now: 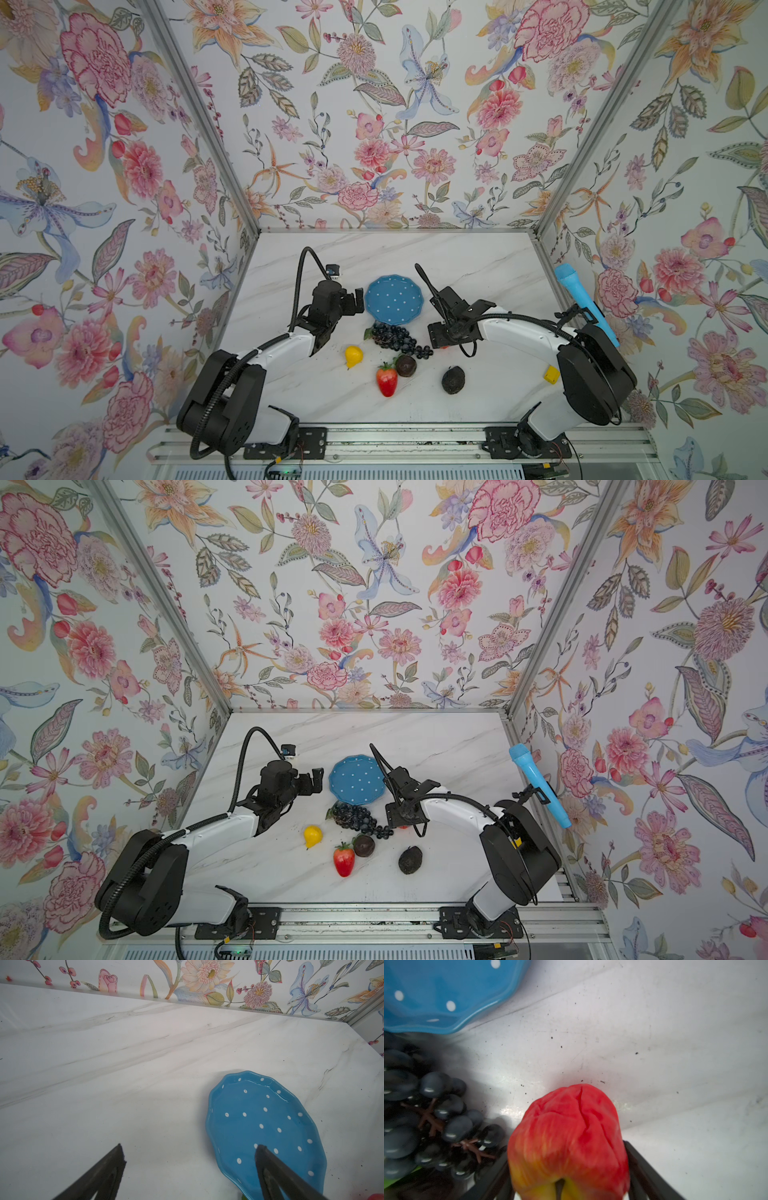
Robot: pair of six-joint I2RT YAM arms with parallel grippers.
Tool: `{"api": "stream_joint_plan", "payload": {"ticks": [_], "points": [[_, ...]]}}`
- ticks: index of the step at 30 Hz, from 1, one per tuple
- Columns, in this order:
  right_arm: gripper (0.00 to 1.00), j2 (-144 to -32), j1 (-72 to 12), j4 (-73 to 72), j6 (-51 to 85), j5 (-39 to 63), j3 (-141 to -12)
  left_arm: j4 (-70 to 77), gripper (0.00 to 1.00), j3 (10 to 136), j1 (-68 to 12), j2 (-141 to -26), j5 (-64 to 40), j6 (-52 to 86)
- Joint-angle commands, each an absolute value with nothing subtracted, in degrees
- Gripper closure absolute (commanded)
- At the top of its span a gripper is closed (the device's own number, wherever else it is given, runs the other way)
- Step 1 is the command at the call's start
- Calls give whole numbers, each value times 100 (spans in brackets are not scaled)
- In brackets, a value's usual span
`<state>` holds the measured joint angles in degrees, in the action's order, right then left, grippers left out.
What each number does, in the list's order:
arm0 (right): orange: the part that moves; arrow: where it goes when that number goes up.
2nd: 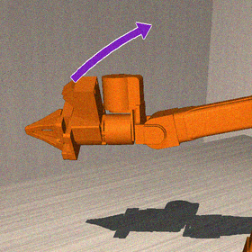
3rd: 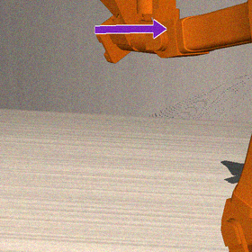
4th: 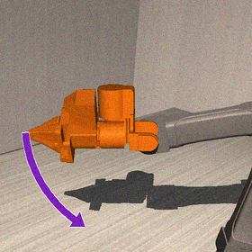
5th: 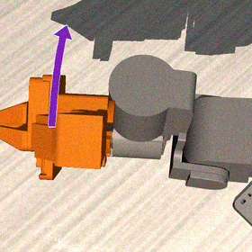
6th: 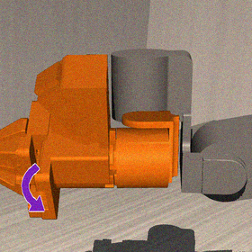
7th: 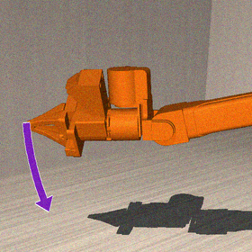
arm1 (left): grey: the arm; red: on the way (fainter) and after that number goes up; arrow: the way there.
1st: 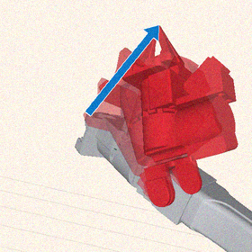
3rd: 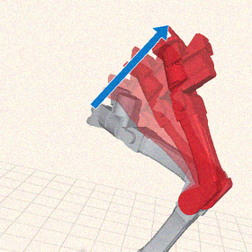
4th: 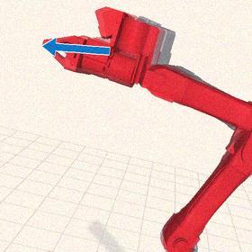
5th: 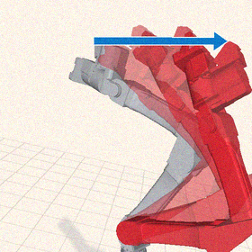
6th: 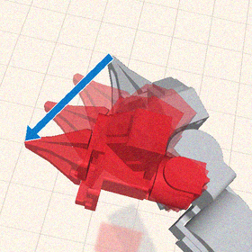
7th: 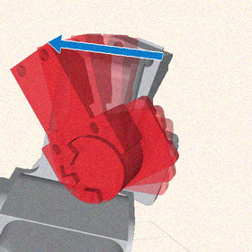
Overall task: Arrange fruit in a fruit bowl
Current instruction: Pick up the fruit from the center of the table.
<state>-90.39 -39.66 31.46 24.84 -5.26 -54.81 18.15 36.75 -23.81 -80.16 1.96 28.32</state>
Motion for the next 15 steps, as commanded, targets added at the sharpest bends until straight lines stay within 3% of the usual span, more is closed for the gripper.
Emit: {"api": "stream_joint_plan", "payload": {"ticks": [1, 15], "points": [[27, -9088, -3946, 3218, 2452, -624, -5618, 1846, 1, 3744, -2404, -8068, 264, 2804], [28, -8983, -3943, 3218, 2435, -650, -5592, 1859, 1, 3691, -2408, -8070, 283, 2813]]}}
